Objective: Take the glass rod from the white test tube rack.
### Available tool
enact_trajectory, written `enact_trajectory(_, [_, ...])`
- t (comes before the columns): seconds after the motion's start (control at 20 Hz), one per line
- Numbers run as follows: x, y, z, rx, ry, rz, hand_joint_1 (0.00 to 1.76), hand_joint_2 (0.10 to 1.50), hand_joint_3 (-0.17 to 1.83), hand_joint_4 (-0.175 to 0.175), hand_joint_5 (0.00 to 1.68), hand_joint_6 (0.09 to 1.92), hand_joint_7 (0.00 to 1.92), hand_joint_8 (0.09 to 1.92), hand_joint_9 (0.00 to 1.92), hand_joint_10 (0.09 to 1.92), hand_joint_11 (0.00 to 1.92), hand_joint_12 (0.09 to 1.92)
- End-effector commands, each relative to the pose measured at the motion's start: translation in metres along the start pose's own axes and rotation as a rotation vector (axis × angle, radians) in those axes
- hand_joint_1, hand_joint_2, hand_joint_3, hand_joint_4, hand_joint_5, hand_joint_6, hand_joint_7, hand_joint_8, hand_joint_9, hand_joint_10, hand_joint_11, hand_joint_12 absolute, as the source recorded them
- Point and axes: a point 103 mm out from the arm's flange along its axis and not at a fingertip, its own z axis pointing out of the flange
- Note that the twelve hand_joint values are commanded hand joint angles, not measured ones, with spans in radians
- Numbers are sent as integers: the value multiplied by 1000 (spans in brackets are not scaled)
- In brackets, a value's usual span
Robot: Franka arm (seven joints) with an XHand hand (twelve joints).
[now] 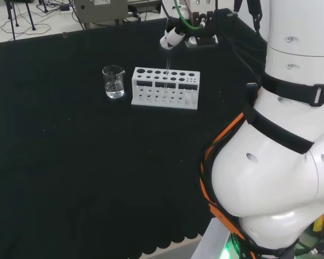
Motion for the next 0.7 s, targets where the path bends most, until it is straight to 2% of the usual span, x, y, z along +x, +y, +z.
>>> enact_trajectory(0.05, [1,-4,2,-18,-11,-14,775,940,500,-175,491,769,1093,1081,1580,838,523,1335])
enact_trajectory(0.7, [9,-4,2,-19,-27,-34,840,915,550,-175,558,810,1204,1140,1645,803,615,1296])
